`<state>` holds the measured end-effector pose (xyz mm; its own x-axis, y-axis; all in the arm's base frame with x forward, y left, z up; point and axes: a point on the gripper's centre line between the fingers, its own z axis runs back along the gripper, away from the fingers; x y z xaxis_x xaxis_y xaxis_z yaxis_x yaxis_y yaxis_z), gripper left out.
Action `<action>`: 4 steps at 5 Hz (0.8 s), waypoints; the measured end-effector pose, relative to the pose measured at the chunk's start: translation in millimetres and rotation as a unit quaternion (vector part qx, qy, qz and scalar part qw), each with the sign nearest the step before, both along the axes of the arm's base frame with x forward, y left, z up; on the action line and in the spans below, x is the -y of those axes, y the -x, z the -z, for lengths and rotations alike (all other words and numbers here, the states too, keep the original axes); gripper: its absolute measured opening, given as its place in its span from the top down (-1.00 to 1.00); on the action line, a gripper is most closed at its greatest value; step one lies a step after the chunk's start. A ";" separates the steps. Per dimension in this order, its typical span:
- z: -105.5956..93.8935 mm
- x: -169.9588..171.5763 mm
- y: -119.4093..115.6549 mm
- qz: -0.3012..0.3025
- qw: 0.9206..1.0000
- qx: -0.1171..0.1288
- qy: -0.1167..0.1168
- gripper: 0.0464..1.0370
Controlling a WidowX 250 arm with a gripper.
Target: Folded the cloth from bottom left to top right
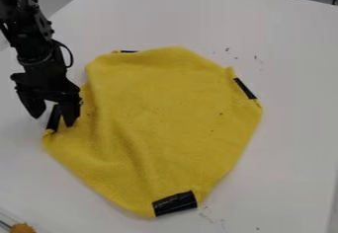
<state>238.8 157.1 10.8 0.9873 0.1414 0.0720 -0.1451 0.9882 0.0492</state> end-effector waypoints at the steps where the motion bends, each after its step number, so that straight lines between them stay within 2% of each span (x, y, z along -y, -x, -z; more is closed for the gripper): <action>1: 2.4 0.0 0.4 0.011 1.000 -0.001 0.002 -0.24; 2: 0.4 -2.4 1.9 0.013 1.000 -0.009 0.001 0.38; 3: -1.2 -3.5 5.0 0.008 1.000 -0.022 -0.003 0.78; 4: -20.2 -5.1 12.5 -0.011 0.999 -0.019 -0.027 0.96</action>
